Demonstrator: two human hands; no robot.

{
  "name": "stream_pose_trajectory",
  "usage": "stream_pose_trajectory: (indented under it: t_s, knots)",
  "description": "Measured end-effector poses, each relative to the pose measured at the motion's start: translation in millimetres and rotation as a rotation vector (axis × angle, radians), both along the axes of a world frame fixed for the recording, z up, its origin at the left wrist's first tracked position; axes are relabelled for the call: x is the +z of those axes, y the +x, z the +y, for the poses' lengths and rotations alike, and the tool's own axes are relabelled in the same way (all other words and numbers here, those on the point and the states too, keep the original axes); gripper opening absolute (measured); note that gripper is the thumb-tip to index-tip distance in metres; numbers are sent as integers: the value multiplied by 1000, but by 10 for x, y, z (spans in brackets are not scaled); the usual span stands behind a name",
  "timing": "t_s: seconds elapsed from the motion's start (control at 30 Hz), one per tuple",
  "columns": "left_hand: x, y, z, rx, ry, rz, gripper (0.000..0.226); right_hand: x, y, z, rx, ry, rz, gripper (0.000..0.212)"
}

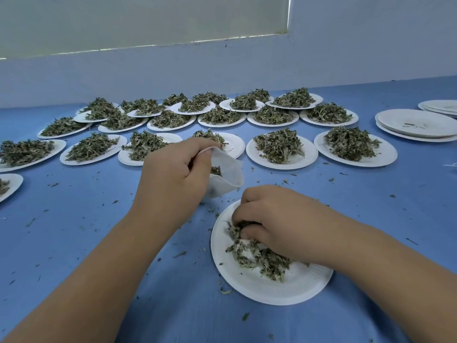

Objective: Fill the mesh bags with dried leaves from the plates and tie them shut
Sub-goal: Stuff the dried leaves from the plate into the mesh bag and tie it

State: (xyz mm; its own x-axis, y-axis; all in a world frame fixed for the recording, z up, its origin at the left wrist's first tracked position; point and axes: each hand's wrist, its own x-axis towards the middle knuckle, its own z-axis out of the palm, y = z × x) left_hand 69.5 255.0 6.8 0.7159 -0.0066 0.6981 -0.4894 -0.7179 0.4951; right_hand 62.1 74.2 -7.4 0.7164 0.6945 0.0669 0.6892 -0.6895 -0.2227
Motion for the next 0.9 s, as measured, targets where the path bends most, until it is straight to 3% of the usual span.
stream_pose_trajectory:
  t_s: [0.2,0.47,0.6,0.9]
  knots:
    - [-6,7,-19,13,14,-13,25,-1,7,-9,19,21,-22,21]
    - [-43,13,-54,31,76,-24,24,151,3,-187,-46,383,81,4]
    - [-47,-14,-105,8,104,-3,28,199,0,-214,-116,592,88,14]
    - [-91,-83,-253,-27,272,18,25,98,-1,-102,-252,460,-191,6]
